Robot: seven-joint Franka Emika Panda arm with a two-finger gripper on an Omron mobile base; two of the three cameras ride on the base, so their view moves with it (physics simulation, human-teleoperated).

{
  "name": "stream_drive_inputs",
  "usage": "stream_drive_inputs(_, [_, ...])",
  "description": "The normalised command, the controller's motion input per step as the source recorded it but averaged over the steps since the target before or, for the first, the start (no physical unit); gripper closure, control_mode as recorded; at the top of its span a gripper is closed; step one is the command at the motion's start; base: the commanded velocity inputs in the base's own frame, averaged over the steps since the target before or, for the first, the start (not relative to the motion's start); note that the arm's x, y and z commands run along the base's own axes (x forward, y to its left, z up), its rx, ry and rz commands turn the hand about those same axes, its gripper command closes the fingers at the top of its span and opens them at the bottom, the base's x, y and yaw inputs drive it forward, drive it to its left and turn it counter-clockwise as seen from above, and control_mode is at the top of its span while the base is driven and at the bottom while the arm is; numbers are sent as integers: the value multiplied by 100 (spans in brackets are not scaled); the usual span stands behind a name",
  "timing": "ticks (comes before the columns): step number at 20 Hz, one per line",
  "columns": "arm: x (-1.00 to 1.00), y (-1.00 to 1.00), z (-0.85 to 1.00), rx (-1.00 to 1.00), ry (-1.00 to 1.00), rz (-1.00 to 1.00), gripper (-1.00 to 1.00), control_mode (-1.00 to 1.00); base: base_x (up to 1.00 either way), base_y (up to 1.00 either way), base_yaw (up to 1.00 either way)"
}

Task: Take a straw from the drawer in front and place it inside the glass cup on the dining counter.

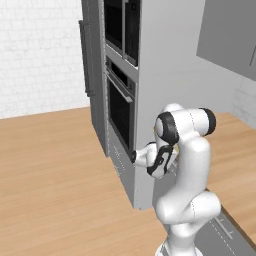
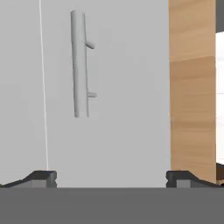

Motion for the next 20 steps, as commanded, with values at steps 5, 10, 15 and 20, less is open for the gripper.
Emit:
stream_drive_inputs(5, [30,-6,-43,-2,2,11,-100,-100,0,0,0])
stream_drive_inputs(10, [34,-18,-27,0,0,10,-100,-100,0,0,0])
stream_drive_inputs(15, [38,-22,-13,0,0,11,-100,-100,0,0,0])
stream_drive_inputs(20, [39,-10,-23,0,0,12,-100,-100,0,0,0])
